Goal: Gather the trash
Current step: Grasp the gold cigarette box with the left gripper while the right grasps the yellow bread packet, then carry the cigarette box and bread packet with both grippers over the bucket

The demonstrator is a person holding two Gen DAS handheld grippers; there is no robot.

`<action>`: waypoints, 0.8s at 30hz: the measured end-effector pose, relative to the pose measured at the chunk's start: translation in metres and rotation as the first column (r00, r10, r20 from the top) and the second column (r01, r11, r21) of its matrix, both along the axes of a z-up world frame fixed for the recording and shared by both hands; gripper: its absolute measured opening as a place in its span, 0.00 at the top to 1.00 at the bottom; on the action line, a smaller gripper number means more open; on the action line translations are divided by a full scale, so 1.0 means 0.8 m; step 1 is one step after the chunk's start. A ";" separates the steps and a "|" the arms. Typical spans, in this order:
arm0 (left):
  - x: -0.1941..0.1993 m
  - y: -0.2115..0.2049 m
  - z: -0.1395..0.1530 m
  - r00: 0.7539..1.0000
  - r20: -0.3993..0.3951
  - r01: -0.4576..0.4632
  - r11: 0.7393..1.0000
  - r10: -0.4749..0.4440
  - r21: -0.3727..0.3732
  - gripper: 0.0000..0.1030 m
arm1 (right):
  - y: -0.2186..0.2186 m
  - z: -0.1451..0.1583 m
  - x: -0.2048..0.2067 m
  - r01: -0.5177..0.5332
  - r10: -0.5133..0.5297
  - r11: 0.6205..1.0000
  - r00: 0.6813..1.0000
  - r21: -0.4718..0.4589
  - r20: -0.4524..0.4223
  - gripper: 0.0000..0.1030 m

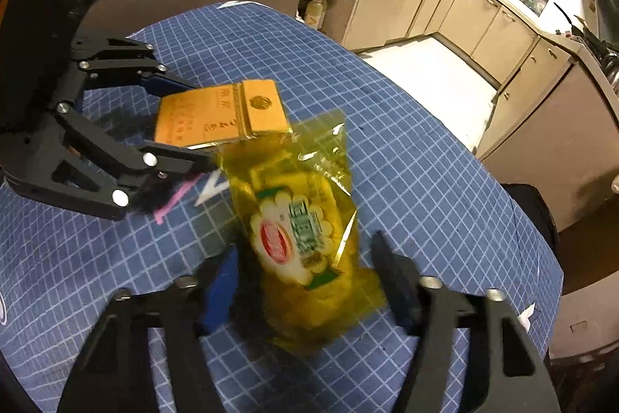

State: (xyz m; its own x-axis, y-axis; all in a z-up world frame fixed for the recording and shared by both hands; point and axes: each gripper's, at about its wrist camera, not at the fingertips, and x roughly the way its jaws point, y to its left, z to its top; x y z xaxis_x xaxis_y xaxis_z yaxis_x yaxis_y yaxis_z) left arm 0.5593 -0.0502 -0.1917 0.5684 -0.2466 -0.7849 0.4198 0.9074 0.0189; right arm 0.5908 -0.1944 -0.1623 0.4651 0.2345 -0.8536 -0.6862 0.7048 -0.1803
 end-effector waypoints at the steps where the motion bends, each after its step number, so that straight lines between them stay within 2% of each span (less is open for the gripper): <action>1: -0.002 0.002 0.001 1.000 0.001 -0.002 1.000 0.002 -0.002 0.48 | -0.001 0.000 0.000 0.002 -0.002 1.000 1.000 0.005 -0.001 0.47; 5: -0.006 0.007 0.002 1.000 0.008 -0.021 1.000 0.021 -0.006 0.48 | 0.000 -0.003 -0.001 0.023 -0.024 1.000 1.000 0.019 0.010 0.52; 8: -0.013 0.014 0.008 0.998 0.032 -0.055 0.998 0.055 -0.014 0.48 | 0.000 -0.001 -0.009 0.059 -0.061 0.998 0.996 0.029 0.070 0.58; 13: -0.031 0.019 0.020 0.992 0.069 -0.103 0.994 0.104 -0.029 0.48 | -0.018 0.023 -0.040 0.165 -0.181 0.980 0.970 0.108 0.160 0.60; 16: -0.056 0.020 0.039 0.984 0.110 -0.134 0.990 0.139 -0.048 0.48 | -0.042 0.051 -0.082 0.250 -0.285 0.952 0.936 0.178 0.208 0.60; 19: -0.093 0.012 0.064 0.969 0.176 -0.170 0.985 0.175 -0.042 0.48 | -0.074 0.077 -0.142 0.340 -0.399 0.905 0.885 0.256 0.238 0.60; 22: -0.144 0.001 0.092 0.946 0.250 -0.200 0.979 0.205 -0.048 0.48 | -0.106 0.098 -0.208 0.422 -0.507 0.850 0.819 0.315 0.270 0.60; 24: -0.188 -0.008 0.111 0.934 0.285 -0.198 0.976 0.215 -0.085 0.48 | -0.131 0.113 -0.259 0.473 -0.578 0.804 0.764 0.360 0.286 0.60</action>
State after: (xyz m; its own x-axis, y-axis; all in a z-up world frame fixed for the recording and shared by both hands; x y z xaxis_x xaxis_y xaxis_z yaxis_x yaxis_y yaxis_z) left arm 0.4088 -0.0567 -0.1027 0.8125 -0.1369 -0.5667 0.2066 0.9766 0.0604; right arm 0.3833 -0.2989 -0.0723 0.8404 0.0393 -0.5405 -0.1119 0.9885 -0.1021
